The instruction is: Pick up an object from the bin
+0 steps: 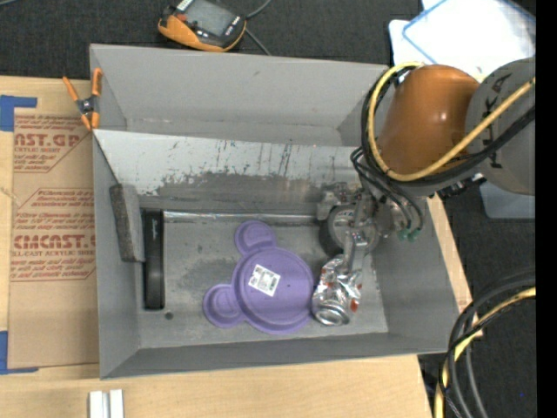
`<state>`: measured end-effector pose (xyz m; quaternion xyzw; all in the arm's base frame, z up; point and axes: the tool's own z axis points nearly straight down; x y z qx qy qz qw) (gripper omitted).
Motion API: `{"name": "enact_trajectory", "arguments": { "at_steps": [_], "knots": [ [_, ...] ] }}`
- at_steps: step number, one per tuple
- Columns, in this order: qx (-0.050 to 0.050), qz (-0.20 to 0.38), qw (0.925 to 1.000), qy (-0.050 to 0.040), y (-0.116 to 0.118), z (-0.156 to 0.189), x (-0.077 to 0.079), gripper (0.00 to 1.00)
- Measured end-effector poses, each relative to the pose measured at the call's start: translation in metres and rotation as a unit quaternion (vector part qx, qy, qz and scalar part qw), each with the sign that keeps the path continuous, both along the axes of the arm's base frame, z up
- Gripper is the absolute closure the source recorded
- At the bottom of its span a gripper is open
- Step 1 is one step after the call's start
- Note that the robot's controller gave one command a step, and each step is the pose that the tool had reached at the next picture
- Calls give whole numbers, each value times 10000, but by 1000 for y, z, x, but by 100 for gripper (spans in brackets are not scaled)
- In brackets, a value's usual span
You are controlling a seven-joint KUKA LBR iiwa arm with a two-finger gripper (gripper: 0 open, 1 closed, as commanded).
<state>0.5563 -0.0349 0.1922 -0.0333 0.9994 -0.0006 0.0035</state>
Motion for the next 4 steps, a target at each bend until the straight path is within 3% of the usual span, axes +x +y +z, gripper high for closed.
{"name": "enact_trajectory", "arguments": {
  "at_steps": [1,2,3,4],
  "knots": [
    [1,1141,9935,9,17,9,-15,0],
    [3,649,9979,-11,18,-1,-14,0],
    [-1,993,9950,-65,35,53,23,0],
    [16,992,9950,104,9,-62,-61,0]
  ]
}}
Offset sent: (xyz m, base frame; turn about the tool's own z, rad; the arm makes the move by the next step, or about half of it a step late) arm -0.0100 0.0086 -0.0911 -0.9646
